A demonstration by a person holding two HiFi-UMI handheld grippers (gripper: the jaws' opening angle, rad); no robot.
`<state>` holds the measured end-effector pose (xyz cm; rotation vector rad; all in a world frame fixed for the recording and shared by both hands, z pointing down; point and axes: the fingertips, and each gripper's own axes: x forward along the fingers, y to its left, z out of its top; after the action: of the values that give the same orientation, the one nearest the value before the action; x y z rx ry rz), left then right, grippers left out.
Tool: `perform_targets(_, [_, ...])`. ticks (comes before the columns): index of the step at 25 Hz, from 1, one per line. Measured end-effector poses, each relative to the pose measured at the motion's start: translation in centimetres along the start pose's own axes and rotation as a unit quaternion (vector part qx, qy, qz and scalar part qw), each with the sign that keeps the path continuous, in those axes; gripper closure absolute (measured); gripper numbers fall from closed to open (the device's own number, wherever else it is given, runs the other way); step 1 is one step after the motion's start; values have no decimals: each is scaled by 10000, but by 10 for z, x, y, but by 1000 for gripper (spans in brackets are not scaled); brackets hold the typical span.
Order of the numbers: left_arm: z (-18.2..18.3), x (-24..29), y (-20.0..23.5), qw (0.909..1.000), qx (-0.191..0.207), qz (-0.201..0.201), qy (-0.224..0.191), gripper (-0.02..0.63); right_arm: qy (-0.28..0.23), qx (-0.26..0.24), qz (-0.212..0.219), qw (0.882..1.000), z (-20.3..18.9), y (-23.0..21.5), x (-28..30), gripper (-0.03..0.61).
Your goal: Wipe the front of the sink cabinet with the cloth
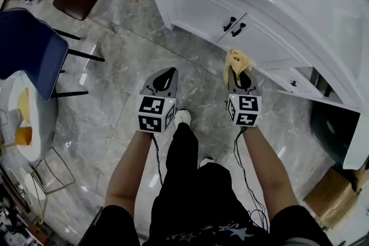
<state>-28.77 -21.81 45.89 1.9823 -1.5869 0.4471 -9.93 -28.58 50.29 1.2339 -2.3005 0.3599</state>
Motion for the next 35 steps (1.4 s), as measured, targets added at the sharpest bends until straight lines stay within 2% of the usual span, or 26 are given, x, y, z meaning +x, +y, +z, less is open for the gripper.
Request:
perform_targets(6, [55, -58, 23, 9981, -503, 329, 98, 597, 140, 10, 196, 9997, 82, 33, -39, 512])
perform_targets(9, [87, -81, 27, 9970, -683, 316, 166, 597, 190, 59, 152, 9997, 123, 44, -56, 512])
perform_targets(12, [116, -99, 19, 9987, -355, 199, 298, 597, 226, 278, 78, 9993, 160, 48, -69, 512])
perform_targets(15, [142, -114, 10, 9994, 53, 120, 325, 597, 147, 206, 76, 9997, 193, 51, -81, 512])
perform_targets(21, [179, -149, -3, 9992, -195, 359, 46, 597, -101, 118, 188, 9997, 236, 48, -110, 511])
perform_targets(27, [176, -189, -56, 9965, -299, 747, -215, 597, -537, 50, 562, 9970, 251, 33, -168, 511])
perform_targets(31, [157, -218, -115, 9941, -189, 1019, -304, 597, -949, 82, 978, 9906, 245, 9, -228, 511])
perform_targets(35, [137, -250, -180, 9897, -295, 1308, -501, 597, -1142, 111, 1253, 9855, 226, -27, -287, 511])
